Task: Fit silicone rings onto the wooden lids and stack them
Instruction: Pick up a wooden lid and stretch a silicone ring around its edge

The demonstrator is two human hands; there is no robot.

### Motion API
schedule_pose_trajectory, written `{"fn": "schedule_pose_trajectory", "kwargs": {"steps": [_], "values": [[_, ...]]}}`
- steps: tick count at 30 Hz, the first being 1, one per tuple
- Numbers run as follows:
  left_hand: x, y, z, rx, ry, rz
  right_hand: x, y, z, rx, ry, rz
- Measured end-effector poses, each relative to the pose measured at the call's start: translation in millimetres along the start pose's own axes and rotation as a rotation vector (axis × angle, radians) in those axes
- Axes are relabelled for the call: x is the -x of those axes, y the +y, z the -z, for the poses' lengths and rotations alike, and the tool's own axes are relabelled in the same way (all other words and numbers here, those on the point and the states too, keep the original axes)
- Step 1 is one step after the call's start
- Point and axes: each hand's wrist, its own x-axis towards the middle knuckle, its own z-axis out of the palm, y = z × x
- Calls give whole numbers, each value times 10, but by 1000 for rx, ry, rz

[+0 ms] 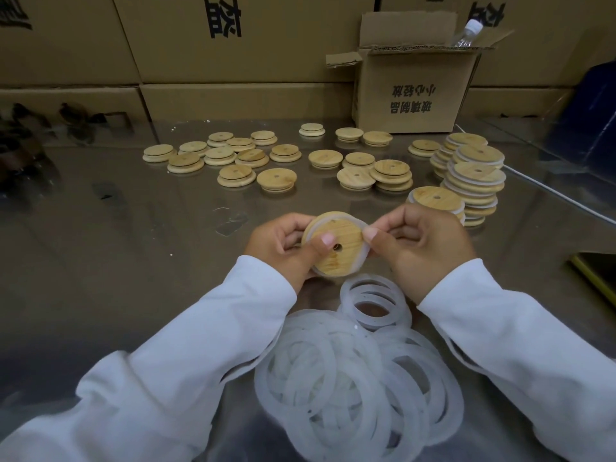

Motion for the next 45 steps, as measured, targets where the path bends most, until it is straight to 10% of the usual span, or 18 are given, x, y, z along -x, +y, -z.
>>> {"fn": "schedule_pose_trajectory", "kwargs": {"steps": [45], "values": [[-75,13,78,239,-23,-6,-1,-49,85,-140,-208,-76]]}}
